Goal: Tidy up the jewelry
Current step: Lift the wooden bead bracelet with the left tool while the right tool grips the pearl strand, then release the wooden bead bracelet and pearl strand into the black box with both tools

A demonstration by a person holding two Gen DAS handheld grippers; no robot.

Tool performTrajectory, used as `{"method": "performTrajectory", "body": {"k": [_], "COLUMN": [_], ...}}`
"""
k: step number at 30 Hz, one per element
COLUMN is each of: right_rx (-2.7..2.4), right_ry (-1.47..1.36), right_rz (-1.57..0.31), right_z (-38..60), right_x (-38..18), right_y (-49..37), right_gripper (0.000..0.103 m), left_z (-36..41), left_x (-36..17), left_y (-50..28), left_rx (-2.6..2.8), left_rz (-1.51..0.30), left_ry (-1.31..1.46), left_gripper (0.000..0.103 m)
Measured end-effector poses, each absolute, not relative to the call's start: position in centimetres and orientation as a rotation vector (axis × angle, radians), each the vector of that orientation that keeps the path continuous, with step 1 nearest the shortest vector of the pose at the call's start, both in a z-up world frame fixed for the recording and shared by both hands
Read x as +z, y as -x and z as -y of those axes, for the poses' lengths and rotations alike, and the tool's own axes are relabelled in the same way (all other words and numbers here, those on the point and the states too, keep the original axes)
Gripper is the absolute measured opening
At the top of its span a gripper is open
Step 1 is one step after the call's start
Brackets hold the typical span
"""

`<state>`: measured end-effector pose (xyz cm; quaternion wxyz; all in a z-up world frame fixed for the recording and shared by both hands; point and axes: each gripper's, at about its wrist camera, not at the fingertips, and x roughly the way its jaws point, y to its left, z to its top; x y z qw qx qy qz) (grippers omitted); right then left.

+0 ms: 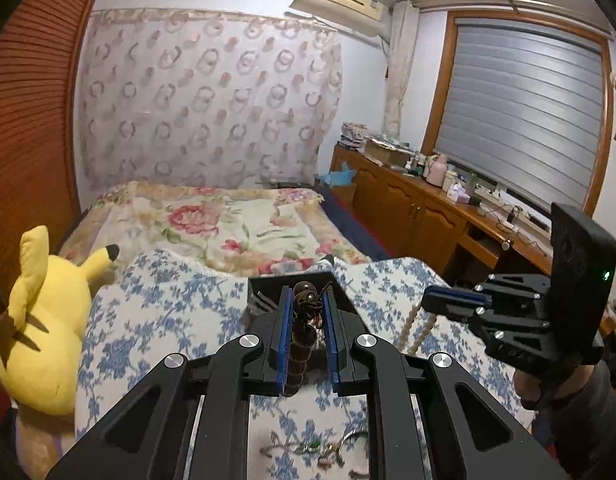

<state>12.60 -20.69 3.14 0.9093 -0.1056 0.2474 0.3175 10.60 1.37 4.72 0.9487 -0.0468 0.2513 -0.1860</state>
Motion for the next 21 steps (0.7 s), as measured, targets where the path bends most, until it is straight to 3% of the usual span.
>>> {"method": "performTrajectory", "body": {"k": [21], "right_rx": [0.659], "right_ry": [0.216], "right_rz": [-0.332], "right_z": [20.2], "right_x": [12.0], "right_y": [-19.6], "right_gripper": [0.008], "left_z": [0.2], "left_x": [2.4], "left_y": [-19.0], "left_rx": [-0.403], "left_rz": [-0.597], "left_ry": [0.101], "left_gripper": [0.014]}}
